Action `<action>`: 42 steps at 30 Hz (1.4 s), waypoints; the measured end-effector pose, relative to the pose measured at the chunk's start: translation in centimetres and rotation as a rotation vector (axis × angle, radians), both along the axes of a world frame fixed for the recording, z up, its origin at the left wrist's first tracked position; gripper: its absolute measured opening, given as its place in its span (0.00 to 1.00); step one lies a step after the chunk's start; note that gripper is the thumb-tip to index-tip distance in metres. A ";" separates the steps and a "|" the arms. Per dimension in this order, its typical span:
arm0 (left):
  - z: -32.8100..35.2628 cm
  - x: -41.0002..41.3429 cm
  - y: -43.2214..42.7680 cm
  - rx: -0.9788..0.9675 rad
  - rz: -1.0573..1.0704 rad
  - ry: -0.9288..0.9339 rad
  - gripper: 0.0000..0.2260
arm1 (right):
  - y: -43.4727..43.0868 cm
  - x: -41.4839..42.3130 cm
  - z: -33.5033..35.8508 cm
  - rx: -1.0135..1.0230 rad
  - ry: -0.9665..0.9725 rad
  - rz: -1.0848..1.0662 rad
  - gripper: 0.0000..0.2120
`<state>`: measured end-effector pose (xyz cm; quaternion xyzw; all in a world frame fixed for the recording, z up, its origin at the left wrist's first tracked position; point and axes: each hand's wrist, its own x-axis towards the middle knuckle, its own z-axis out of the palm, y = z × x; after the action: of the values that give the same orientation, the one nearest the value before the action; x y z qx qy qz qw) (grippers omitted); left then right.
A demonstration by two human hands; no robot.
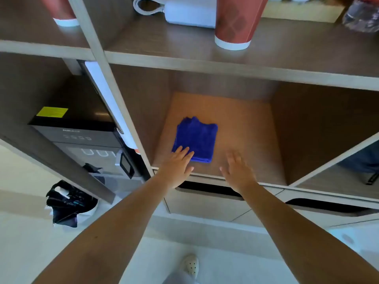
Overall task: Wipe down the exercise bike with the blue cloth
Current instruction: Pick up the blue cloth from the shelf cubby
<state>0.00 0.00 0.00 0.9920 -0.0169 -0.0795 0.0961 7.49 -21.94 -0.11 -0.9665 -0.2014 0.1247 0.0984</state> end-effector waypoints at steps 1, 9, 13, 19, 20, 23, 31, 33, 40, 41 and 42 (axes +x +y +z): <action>-0.2 0.0 0.0 -0.012 0.006 0.023 0.26 | -0.2 0.2 -0.2 -0.039 0.010 -0.013 0.32; -1.3 -0.1 0.0 -0.055 0.049 -0.053 0.26 | -1.1 0.1 -2.2 -0.098 -0.009 -0.073 0.32; -1.7 -0.4 0.1 -0.047 0.031 -0.105 0.26 | -0.9 -0.3 -2.6 -0.082 -0.024 -0.085 0.31; -2.9 -2.9 -0.6 -0.010 0.024 -0.221 0.26 | -1.0 -0.5 -3.1 -0.098 -0.046 -0.091 0.30; -3.3 -3.5 -0.7 0.001 0.022 -0.250 0.25 | -1.0 -0.5 -3.2 -0.097 -0.053 -0.094 0.30; -4.2 -4.9 -0.9 0.035 0.011 -0.343 0.27 | -0.9 -0.8 -3.3 -0.099 -0.076 -0.102 0.29; -3.2 -1.9 -1.2 0.105 -0.033 -0.428 0.25 | -1.0 -0.6 -3.5 -0.101 -0.052 -0.106 0.30; -2.8 -1.2 -2.0 0.038 -0.077 -0.369 0.26 | -1.0 -0.3 -3.5 -0.088 -0.029 -0.111 0.30; -2.8 0.5 -2.7 0.071 -0.068 -0.246 0.25 | -1.2 -0.1 -3.3 -0.081 0.006 -0.106 0.32; -3.0 0.4 -2.7 0.069 -0.071 -0.257 0.25 | -1.1 -0.2 -3.3 -0.079 0.008 -0.111 0.32; -3.2 0.2 -2.6 0.060 -0.074 -0.278 0.25 | -1.1 -0.2 -3.3 -0.079 0.010 -0.118 0.33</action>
<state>0.20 -2.63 -3.17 0.9946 -0.0642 0.0546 0.0604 7.34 -23.00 -3.45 -0.9792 -0.1386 0.1313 0.0684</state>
